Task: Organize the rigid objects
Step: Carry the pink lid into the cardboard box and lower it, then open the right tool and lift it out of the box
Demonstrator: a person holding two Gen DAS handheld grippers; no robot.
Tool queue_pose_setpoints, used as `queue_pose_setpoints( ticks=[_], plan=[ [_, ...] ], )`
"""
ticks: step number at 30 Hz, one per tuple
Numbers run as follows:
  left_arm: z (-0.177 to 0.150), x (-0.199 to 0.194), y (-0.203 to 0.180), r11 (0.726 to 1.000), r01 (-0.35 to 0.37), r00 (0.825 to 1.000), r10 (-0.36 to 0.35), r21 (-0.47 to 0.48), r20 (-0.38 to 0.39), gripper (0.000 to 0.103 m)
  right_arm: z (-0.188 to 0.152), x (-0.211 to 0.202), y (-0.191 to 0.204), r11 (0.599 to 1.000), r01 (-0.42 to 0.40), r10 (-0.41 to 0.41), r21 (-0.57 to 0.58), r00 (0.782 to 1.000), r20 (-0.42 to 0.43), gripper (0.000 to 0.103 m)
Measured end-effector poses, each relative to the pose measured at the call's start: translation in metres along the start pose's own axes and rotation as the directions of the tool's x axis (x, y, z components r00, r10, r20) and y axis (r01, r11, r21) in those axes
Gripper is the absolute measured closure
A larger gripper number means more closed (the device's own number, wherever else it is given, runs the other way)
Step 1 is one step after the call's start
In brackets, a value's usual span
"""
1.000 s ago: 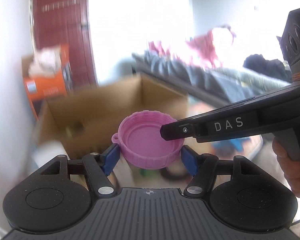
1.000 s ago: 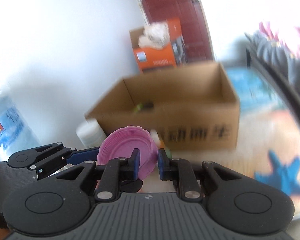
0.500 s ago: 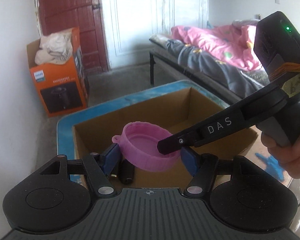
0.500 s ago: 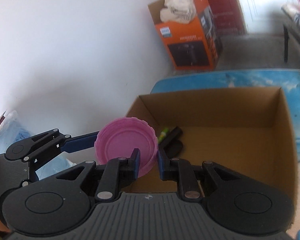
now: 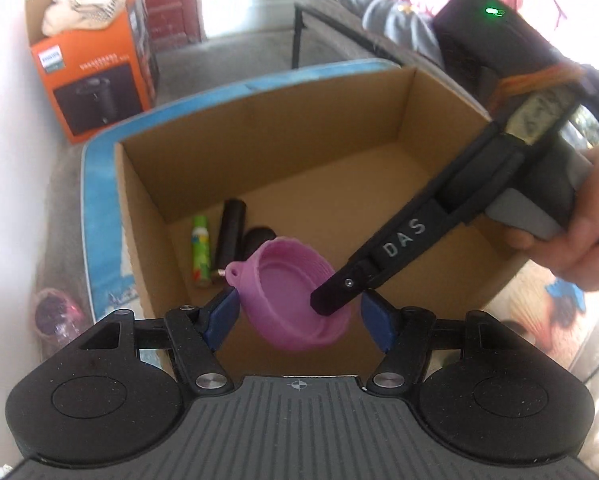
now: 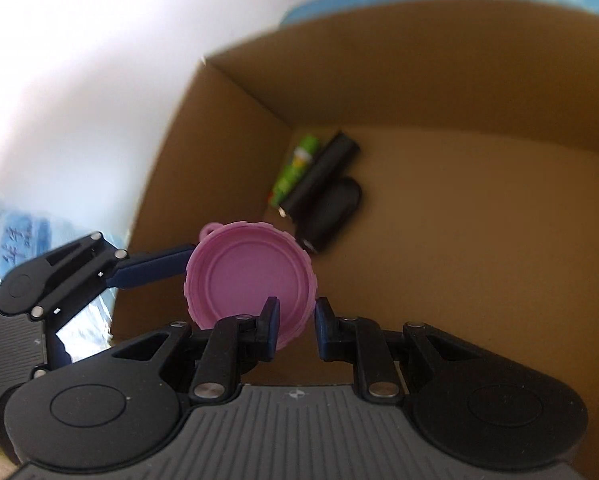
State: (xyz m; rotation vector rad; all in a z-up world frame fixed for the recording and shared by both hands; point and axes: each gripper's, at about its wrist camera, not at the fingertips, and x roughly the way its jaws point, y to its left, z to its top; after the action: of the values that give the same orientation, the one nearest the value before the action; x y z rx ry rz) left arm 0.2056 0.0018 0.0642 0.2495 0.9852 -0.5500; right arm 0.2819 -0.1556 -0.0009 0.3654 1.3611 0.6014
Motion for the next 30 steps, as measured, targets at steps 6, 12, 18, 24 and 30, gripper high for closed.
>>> queue_pose_setpoints(
  ticks=[6, 12, 18, 24, 30],
  plan=[
    [0.001, -0.005, 0.004, 0.997, 0.067, 0.997, -0.068, -0.024, -0.025, 0.033, 0.009, 0.023, 0.002, 0.999, 0.005, -0.009, -0.034, 0.992, -0.125, 0.083],
    [-0.004, -0.012, 0.002, 0.993, 0.106, 0.994, -0.107, -0.049, -0.011, 0.029, 0.012, 0.027, 0.003, 0.999, -0.001, -0.007, -0.047, 0.988, -0.155, 0.081],
    [-0.007, -0.016, 0.006, 0.987, 0.141, 0.990, -0.141, -0.081, 0.012, 0.023, 0.017, 0.018, 0.002, 0.999, -0.006, 0.000, -0.041, 0.990, -0.140, 0.081],
    [-0.008, -0.026, 0.011, 0.979, 0.178, 0.983, -0.173, -0.101, 0.060, 0.018, 0.023, 0.004, -0.001, 1.000, -0.004, 0.002, -0.018, 0.996, -0.092, 0.080],
    [-0.015, -0.044, 0.007, 0.985, 0.148, 0.980, -0.135, -0.087, 0.148, 0.018, 0.035, 0.001, -0.001, 1.000, -0.007, 0.008, 0.012, 1.000, -0.023, 0.080]
  ],
)
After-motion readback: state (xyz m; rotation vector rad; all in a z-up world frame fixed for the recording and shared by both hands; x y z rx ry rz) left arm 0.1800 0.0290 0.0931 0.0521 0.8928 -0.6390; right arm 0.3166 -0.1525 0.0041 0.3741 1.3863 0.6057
